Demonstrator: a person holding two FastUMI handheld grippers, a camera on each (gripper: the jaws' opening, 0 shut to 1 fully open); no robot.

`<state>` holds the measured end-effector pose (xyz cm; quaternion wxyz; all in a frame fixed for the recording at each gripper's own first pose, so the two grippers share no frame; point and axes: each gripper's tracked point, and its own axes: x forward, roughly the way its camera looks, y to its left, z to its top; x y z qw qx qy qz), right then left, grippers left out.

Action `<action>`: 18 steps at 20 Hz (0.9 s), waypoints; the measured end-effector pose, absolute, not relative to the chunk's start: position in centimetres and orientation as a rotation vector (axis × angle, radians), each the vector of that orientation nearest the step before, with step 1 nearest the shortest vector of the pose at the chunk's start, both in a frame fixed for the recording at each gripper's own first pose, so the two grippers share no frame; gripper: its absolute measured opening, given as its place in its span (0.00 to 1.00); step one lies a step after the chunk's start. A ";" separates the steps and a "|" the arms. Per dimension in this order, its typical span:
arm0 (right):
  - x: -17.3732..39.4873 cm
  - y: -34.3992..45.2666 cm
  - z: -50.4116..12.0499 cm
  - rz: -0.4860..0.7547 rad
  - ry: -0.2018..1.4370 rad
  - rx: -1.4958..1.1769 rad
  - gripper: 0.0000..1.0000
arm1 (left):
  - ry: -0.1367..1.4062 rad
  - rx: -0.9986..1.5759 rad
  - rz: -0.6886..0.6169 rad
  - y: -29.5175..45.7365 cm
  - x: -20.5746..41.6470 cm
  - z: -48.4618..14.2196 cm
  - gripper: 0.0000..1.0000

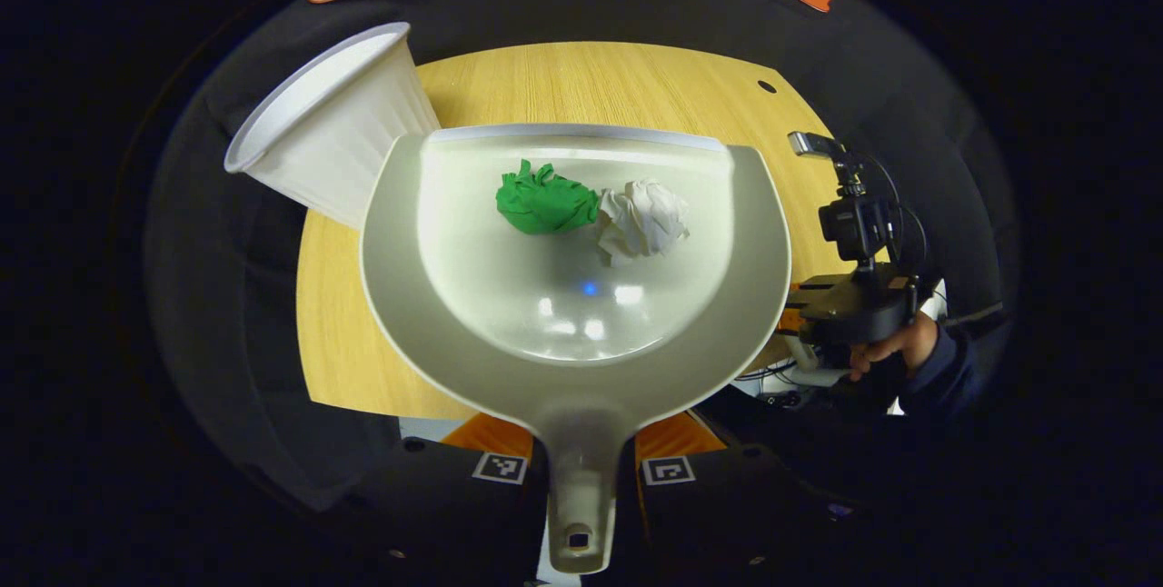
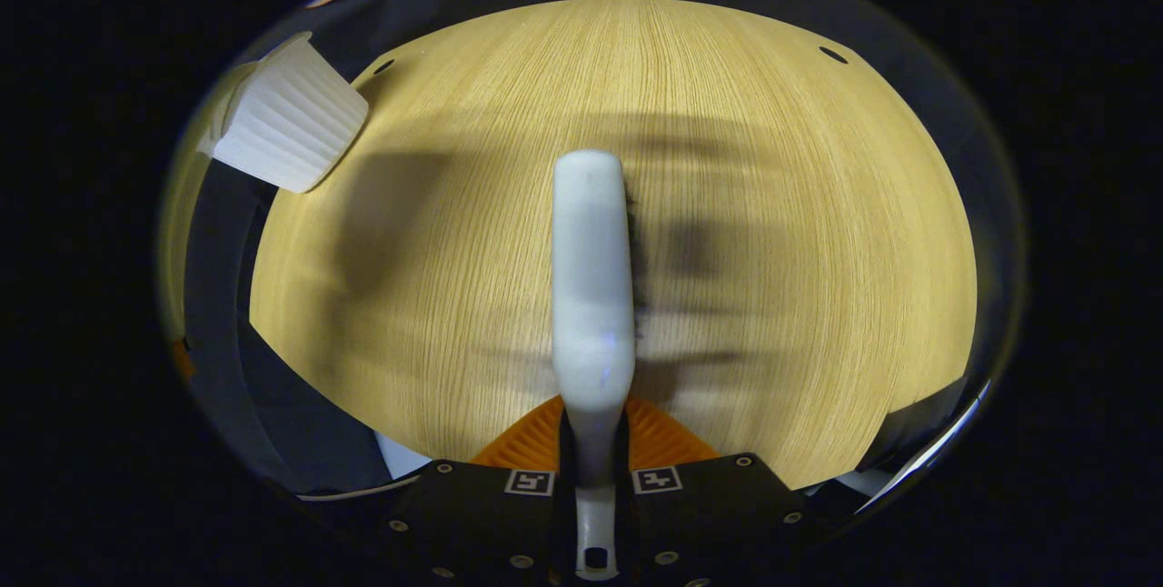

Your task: Pick up the small broom and dustpan from the desktop, sweep the trash into the dustpan with the broom, and then empty the trash into the garbage bin.

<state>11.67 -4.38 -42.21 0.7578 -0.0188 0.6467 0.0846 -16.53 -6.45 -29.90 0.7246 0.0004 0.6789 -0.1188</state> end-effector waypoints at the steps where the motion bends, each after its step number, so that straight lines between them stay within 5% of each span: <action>1: 11.5 -4.5 -42.2 0.190 1.411 -0.044 0.16 | 1.496 -0.004 -0.254 -6.6 -16.1 -29.9 0.31; 10: 11.5 -4.3 -42.3 0.217 1.421 -0.039 0.16 | 1.397 0.033 -0.072 7.0 -7.5 -23.4 0.31; 18: 11.4 -4.0 -42.5 0.206 1.429 -0.016 0.16 | 1.393 0.569 0.110 24.2 1.1 -23.2 0.31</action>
